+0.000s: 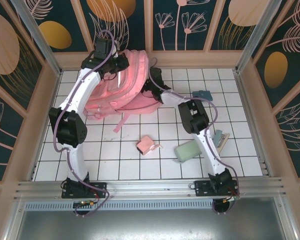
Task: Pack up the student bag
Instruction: Place the book in the student bag.
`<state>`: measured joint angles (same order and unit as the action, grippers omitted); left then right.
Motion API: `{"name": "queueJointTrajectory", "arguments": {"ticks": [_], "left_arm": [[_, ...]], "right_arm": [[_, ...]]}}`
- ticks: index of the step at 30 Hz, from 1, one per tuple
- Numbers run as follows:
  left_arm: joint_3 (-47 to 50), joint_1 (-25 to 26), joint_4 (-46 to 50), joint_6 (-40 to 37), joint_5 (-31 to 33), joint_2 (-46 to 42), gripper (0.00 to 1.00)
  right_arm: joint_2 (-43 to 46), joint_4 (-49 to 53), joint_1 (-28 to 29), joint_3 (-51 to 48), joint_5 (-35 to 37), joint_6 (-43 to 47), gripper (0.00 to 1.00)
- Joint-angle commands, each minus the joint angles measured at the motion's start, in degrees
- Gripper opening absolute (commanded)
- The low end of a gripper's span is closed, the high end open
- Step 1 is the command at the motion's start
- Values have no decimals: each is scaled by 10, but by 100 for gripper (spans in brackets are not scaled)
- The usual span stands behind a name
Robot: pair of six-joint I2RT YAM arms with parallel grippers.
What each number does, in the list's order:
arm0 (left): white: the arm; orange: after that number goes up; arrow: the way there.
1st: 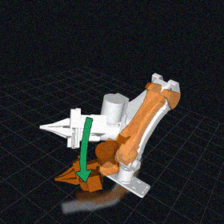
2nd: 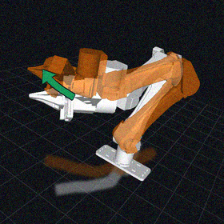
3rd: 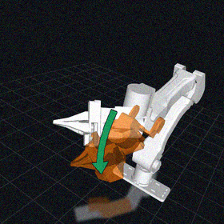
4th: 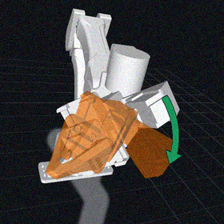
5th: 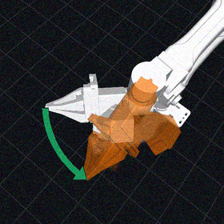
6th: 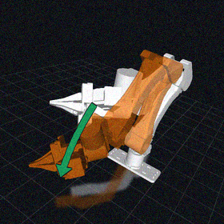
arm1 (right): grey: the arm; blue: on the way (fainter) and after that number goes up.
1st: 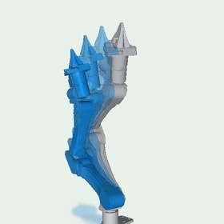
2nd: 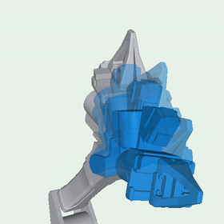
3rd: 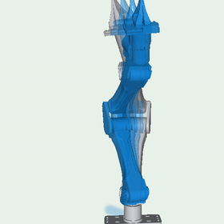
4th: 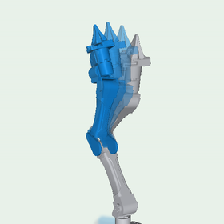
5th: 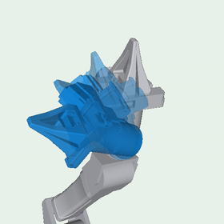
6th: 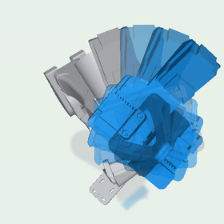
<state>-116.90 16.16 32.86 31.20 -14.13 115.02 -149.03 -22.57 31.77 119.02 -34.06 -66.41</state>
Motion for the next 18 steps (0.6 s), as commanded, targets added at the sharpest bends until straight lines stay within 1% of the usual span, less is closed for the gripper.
{"name": "queueJointTrajectory", "arguments": {"ticks": [1,4,12,13,16,17,18], "left_arm": [[-11,4,-89,1,-29,-43,0],[-10,4,-82,-6,-18,-42,0],[-11,-8,-65,-22,15,-38,0],[-9,-8,-66,-23,16,-38,0],[-3,-10,-66,-26,17,-37,0],[-1,-10,-66,-27,18,-37,0],[1,-10,-67,-27,17,-36,0]], "right_arm": [[-7,118,10,68,-1,59,30],[24,139,7,35,7,88,43],[126,200,-1,-46,47,164,59],[136,205,-1,-57,51,169,63],[171,213,-1,-101,60,180,64],[185,210,-18,-122,64,183,65],[201,207,-22,-145,69,184,65]]}}
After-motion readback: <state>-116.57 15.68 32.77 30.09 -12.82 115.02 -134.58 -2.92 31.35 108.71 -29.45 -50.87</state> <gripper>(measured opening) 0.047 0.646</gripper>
